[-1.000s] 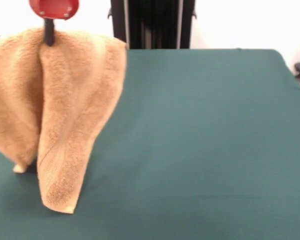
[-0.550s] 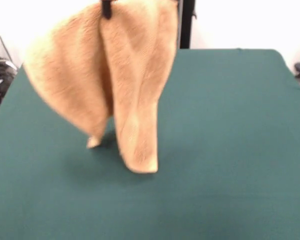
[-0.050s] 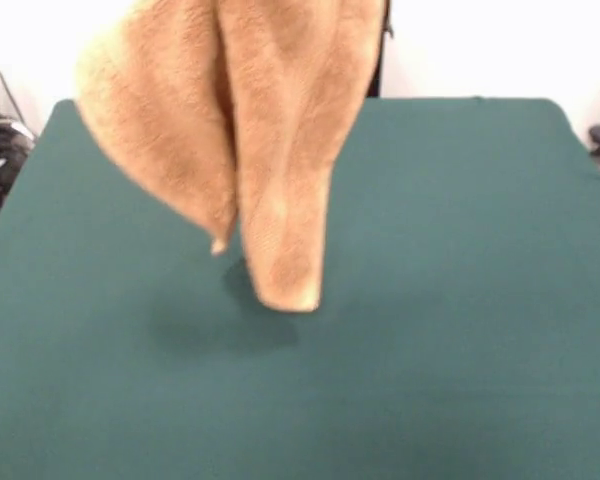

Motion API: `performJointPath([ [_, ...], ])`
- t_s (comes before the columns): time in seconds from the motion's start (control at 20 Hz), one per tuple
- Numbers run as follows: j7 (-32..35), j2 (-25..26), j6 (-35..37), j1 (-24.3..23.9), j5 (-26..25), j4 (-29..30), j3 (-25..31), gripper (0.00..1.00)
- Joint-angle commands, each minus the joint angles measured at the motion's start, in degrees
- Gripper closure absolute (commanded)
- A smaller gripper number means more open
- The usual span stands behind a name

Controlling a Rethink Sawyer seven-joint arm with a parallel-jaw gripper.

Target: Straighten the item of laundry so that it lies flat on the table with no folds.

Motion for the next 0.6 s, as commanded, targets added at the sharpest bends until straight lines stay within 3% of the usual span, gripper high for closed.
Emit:
performJointPath([
  [0.05,-0.7,1.9,-27.6,-4.4,-3.7,3.8,7.6,1.00],
  [0.15,-3.7,2.1,-34.6,-6.2,-4.2,4.8,9.9,1.00],
  [0.25,-5.8,2.6,-36.3,-7.4,-5.5,4.2,10.6,1.00],
  [0.35,-6.7,3.4,-35.1,-8.0,-6.3,3.1,10.7,1.00],
  [0.6,-3.7,5.9,-23.8,-6.2,-8.2,-1.5,7.5,1.00],
])
